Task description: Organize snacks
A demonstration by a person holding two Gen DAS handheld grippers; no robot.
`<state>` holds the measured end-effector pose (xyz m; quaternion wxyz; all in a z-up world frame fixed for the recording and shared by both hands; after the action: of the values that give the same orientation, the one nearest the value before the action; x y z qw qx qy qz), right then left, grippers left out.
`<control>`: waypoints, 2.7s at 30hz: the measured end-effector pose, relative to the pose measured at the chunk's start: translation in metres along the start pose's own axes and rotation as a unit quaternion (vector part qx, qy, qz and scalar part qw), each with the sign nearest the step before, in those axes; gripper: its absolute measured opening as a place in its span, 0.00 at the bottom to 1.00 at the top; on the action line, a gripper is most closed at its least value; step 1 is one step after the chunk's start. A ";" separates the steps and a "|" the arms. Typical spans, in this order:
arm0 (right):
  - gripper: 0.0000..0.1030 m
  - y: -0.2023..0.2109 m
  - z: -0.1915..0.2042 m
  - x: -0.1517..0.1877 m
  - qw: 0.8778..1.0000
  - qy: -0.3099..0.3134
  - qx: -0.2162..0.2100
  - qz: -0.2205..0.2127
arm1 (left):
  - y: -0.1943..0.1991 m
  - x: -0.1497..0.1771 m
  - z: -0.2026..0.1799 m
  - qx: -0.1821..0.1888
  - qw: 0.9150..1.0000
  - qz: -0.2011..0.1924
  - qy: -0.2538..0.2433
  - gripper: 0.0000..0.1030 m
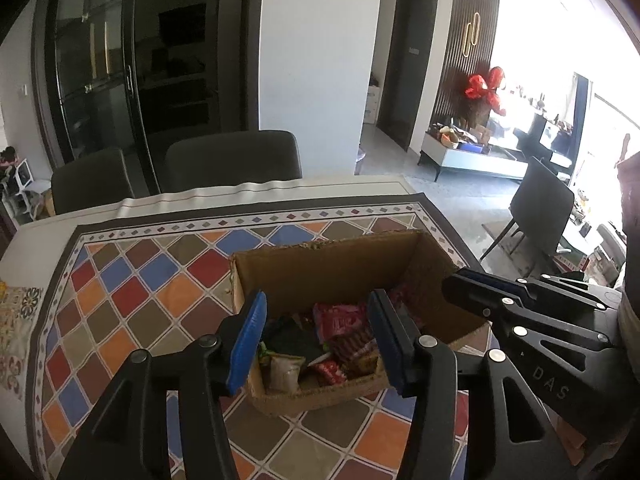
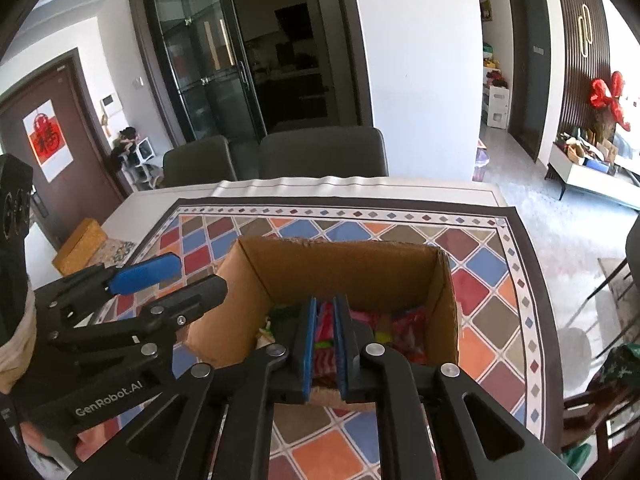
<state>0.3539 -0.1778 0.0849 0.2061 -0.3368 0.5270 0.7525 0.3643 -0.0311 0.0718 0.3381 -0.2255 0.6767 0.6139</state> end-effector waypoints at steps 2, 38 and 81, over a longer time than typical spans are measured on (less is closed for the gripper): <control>0.12 0.005 0.001 0.003 1.000 0.001 0.003 -0.002 | 0.009 0.004 -0.001 -0.005 1.000 -0.006 -0.001 0.51; 0.73 0.155 0.040 0.122 0.991 0.020 0.067 -0.117 | 0.162 0.125 -0.026 -0.051 0.992 -0.112 0.009 0.92; 0.87 0.205 0.048 0.178 0.980 0.030 0.092 -0.175 | 0.216 0.174 -0.038 -0.084 0.979 -0.184 -0.002 1.00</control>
<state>0.0812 -0.2147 0.1007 0.3487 -0.4264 0.5327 0.6425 0.0855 -0.0187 0.0912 0.4262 -0.3730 0.5690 0.5962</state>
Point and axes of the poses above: each gripper's, at about its wrist camera, not at the fingertips, and y roughly against the way its jaws point, z to its left, x to its underside, the point moved 3 cm from there along -y, roughly the way its jaws point, and after that the axes turned 5 degrees about -x, right-handed, at the moved point
